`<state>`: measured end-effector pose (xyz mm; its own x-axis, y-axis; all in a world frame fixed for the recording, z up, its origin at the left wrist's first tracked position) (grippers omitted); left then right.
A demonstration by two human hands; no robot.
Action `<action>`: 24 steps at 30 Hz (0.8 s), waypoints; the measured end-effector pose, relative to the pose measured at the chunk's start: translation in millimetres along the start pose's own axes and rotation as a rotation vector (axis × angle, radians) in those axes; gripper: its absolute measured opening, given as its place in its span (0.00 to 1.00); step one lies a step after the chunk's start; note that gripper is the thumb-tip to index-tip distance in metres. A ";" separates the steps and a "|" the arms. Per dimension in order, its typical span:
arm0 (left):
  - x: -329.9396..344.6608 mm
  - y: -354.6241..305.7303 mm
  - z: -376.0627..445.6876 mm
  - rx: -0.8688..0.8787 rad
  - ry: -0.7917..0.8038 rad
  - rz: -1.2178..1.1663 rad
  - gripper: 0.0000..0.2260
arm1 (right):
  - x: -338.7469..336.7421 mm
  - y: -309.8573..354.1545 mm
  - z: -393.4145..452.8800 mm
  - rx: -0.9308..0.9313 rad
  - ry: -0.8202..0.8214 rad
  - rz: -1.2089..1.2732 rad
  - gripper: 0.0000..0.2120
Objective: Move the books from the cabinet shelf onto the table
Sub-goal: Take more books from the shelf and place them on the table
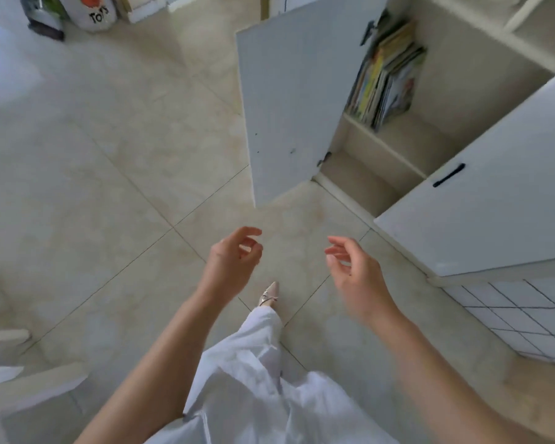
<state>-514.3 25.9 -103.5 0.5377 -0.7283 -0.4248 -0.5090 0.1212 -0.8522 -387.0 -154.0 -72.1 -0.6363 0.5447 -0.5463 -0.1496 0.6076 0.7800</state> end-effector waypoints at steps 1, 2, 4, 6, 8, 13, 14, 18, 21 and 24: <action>4.3 -6.9 14.5 0.006 0.012 -0.006 0.11 | -6.6 0.9 12.0 0.008 -0.018 0.006 0.13; 11.2 -14.5 32.6 0.011 0.039 -0.007 0.11 | -15.1 0.0 25.9 0.030 -0.049 0.017 0.13; 22.8 -28.7 60.7 0.010 0.103 0.008 0.12 | -30.5 -0.8 46.7 0.059 -0.110 0.025 0.13; 36.8 -45.8 92.3 0.031 0.183 0.040 0.12 | -47.4 -3.2 68.6 0.093 -0.177 0.031 0.13; 48.8 -62.9 118.8 0.063 0.246 0.079 0.13 | -57.8 -4.4 83.3 0.119 -0.214 0.039 0.12; 86.6 -114.8 191.3 0.118 0.334 0.148 0.11 | -86.4 -11.2 127.8 0.191 -0.268 0.064 0.11; 95.1 -124.2 203.1 0.124 0.350 0.153 0.11 | -93.5 -13.1 137.7 0.195 -0.275 0.067 0.12; 134.1 -158.9 254.3 0.161 0.355 0.180 0.11 | -131.2 -21.4 190.5 0.197 -0.271 0.028 0.13; 162.3 -183.5 291.4 0.157 0.337 0.192 0.12 | -163.3 -26.9 239.0 0.168 -0.241 -0.022 0.13; 191.2 -203.4 327.5 0.125 0.309 0.159 0.13 | -196.7 -33.8 296.9 0.141 -0.198 -0.061 0.14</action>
<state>-87.9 82.9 -111.4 0.2205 -0.8610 -0.4584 -0.4736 0.3163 -0.8220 -32.1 -110.1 -81.6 -0.4666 0.5987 -0.6511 -0.0669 0.7101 0.7009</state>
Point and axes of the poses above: each hand's wrist, its own z-axis towards the middle knuckle, its own x-axis out of the palm, y = z × x, the point moved 2 cm from there along z, towards the middle knuckle, and after that the axes turned 2 degrees about -z, right-handed, at the moved point
